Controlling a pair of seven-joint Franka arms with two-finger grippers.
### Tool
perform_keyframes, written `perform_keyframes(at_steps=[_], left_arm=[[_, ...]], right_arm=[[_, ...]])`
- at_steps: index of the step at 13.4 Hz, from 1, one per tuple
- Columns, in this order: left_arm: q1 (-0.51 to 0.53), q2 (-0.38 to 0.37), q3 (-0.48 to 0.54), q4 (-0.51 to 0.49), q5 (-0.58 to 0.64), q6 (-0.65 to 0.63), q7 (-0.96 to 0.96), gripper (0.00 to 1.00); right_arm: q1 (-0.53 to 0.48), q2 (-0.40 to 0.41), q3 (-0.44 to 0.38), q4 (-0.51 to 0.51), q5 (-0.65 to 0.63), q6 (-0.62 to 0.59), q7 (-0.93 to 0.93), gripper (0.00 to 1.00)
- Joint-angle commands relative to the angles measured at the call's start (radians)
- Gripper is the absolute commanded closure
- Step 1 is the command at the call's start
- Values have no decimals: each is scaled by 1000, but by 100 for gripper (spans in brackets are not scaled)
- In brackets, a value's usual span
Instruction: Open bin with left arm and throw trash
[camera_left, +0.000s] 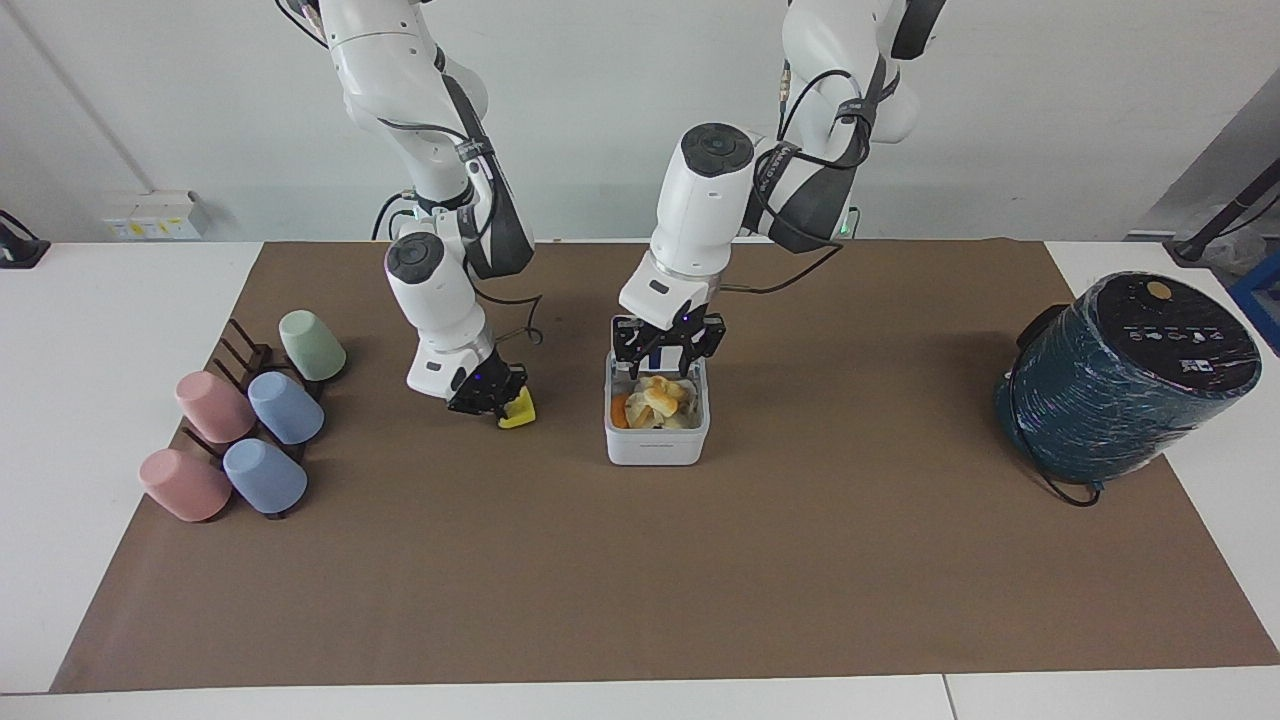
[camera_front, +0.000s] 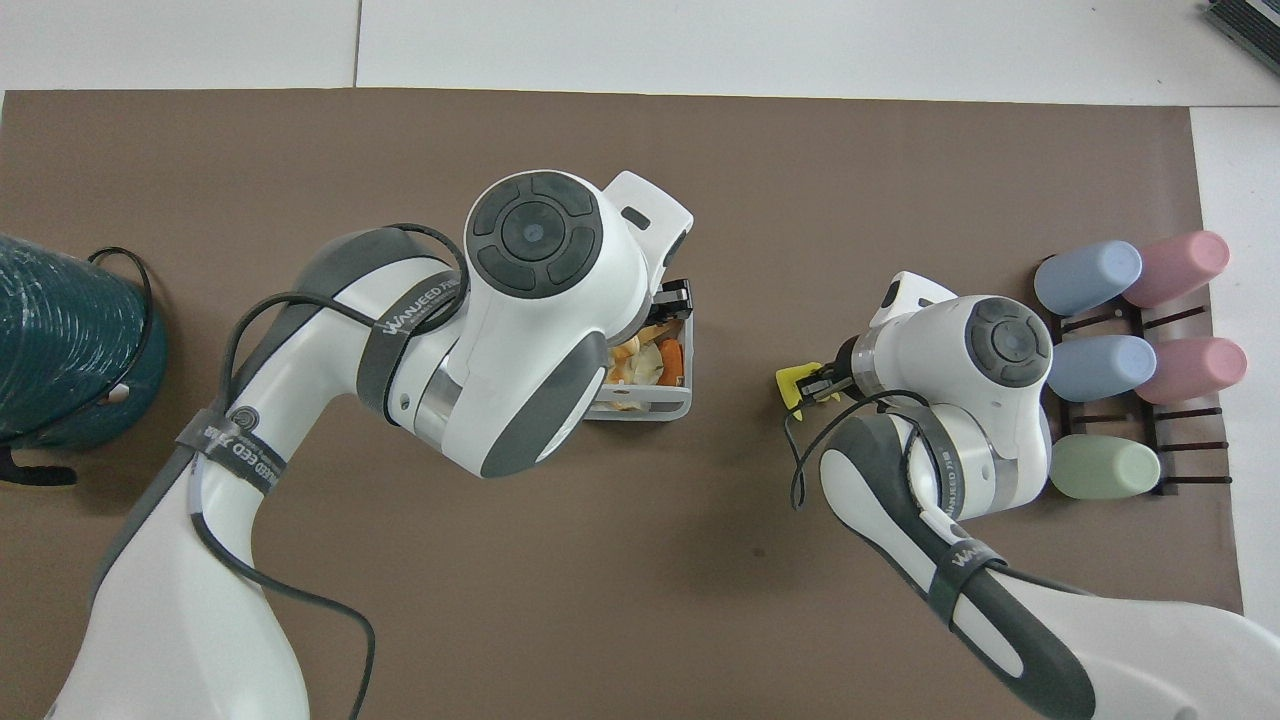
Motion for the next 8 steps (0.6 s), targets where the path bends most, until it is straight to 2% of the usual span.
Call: perform_keyframes(at_steps=[1, 4, 8], left_arm=[[16, -22, 28, 23, -1, -88, -2, 28], [129, -20, 21, 140, -2, -232, 79, 29], [296, -63, 19, 181, -8, -388, 329, 30]], right_arm=[[11, -33, 3, 48, 29, -75, 83, 100], [8, -61, 3, 168, 29, -195, 203, 100], [7, -52, 5, 336, 33, -273, 296, 100]])
